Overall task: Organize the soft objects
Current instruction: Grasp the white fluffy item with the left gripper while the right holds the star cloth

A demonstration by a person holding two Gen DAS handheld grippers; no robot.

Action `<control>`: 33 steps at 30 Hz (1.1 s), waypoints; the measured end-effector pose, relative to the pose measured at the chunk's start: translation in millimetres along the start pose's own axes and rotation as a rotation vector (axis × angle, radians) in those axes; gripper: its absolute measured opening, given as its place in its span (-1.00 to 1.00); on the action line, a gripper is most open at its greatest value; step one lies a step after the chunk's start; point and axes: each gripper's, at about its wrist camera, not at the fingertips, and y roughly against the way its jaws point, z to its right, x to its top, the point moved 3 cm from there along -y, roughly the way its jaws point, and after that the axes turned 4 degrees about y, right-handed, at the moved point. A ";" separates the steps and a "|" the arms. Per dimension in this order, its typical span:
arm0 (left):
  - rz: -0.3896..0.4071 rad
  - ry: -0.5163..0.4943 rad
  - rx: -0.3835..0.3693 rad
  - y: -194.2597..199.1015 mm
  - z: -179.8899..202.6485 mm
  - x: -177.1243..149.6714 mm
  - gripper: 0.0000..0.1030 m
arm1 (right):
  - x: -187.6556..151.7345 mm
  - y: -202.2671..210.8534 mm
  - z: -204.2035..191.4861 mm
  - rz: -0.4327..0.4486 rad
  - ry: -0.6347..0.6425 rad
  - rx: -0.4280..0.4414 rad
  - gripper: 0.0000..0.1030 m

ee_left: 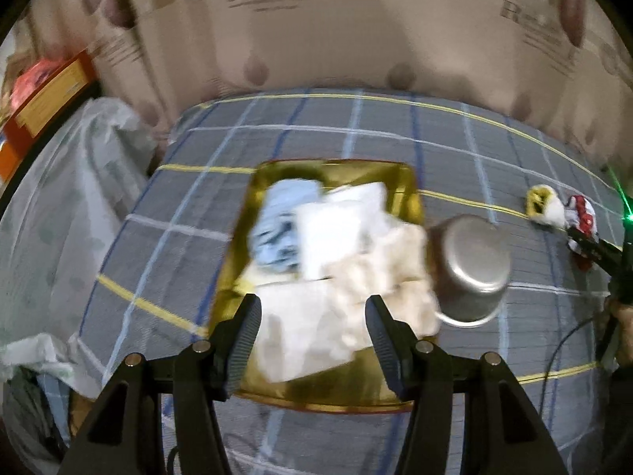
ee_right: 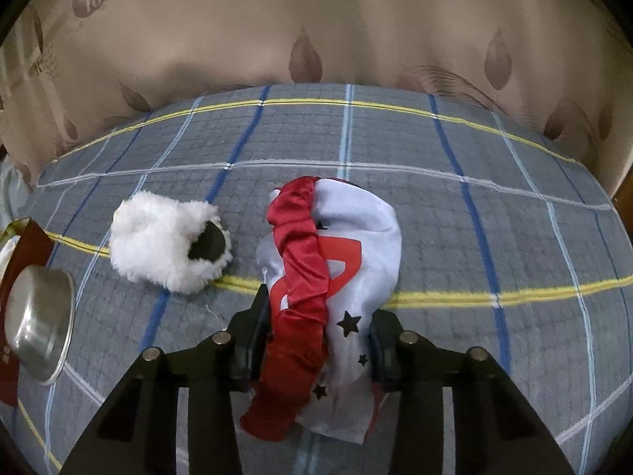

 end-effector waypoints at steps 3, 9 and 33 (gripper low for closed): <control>-0.001 -0.036 -0.043 -1.8 24.8 3.2 0.09 | -8.0 9.7 8.3 0.004 -0.001 -0.013 -0.29; -0.009 -0.100 -0.113 -8.6 71.7 8.3 0.09 | -31.6 32.3 37.1 0.014 -0.025 -0.052 -0.29; -0.039 -0.222 -0.224 -39.1 211.9 28.6 0.09 | -45.8 43.7 151.0 0.007 -0.099 -0.222 -0.29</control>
